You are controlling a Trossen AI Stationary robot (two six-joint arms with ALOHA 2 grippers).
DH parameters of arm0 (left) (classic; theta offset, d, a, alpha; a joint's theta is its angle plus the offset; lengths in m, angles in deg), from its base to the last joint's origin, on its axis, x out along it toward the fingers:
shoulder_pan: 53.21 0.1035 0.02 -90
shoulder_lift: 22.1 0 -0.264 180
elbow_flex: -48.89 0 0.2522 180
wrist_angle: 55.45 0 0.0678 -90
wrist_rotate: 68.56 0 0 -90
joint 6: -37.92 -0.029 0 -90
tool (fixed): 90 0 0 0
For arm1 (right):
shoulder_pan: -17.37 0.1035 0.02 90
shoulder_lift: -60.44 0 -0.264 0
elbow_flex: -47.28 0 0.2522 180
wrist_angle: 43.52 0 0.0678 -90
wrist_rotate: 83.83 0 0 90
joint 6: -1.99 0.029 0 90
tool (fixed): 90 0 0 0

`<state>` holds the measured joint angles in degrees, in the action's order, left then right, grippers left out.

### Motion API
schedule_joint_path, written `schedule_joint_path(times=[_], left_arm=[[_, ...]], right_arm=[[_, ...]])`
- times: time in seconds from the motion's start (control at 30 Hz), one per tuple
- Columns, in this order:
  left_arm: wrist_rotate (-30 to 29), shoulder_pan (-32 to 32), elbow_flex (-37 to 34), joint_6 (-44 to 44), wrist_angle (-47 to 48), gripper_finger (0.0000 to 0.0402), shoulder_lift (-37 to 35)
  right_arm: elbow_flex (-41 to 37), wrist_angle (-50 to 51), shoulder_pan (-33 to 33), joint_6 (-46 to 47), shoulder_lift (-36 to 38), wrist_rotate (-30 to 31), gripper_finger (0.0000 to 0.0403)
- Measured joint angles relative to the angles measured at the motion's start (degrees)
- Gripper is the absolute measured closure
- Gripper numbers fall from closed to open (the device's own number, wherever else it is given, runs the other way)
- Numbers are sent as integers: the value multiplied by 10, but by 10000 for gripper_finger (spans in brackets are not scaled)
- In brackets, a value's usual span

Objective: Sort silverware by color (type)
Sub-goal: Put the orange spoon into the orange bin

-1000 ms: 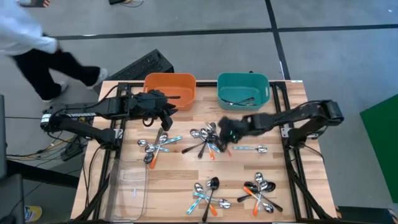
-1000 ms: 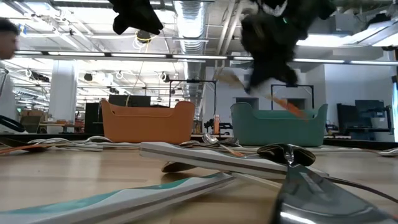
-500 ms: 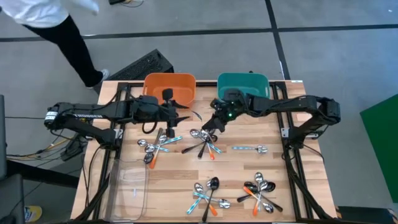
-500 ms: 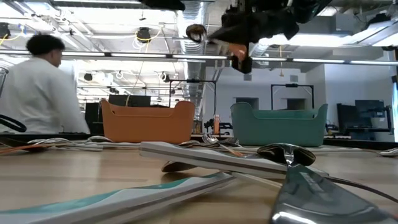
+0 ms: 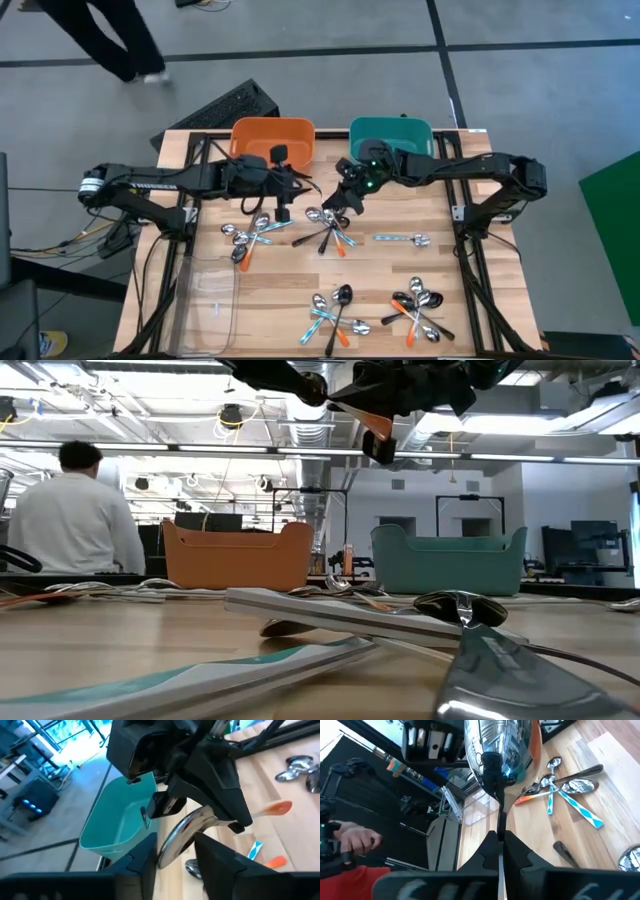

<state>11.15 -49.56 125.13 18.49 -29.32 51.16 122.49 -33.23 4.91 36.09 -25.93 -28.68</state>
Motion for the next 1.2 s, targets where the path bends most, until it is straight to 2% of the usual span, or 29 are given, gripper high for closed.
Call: schedule_joint_path(times=[0.17, 0.27, 0.33, 0.4, 0.5, 0.57, 0.63, 0.73, 0.93, 1.2], left_arm=[[45, 19, 0, 32, 6, 387, -2], [70, 30, 0, 44, 10, 395, -3], [62, 36, 0, 41, 17, 399, -2], [37, 48, 0, 37, 46, 401, -5], [2, 86, 1, 42, 97, 401, -12], [-14, 123, 0, 64, 139, 401, -19], [-20, 161, 0, 95, 164, 401, -24], [-16, 224, 0, 142, 208, 401, -40], [16, 324, 1, 211, 212, 401, -65], [42, 415, 0, 243, 265, 401, -42]], right_arm=[[0, 4, 0, -3, 0, -2, 383], [0, 5, 1, 4, 0, -1, 349], [0, -2, -1, 12, 0, 13, 317], [0, 11, -6, 17, 2, 55, 284], [0, 68, -12, 33, 16, 167, 241], [0, 106, -17, 34, 33, 236, 221], [0, 143, -20, 34, 49, 274, 209], [0, 196, -24, 21, 66, 289, 205], [1, 256, -27, 9, 84, 305, 219], [0, 257, -21, 17, 81, 306, 223]])
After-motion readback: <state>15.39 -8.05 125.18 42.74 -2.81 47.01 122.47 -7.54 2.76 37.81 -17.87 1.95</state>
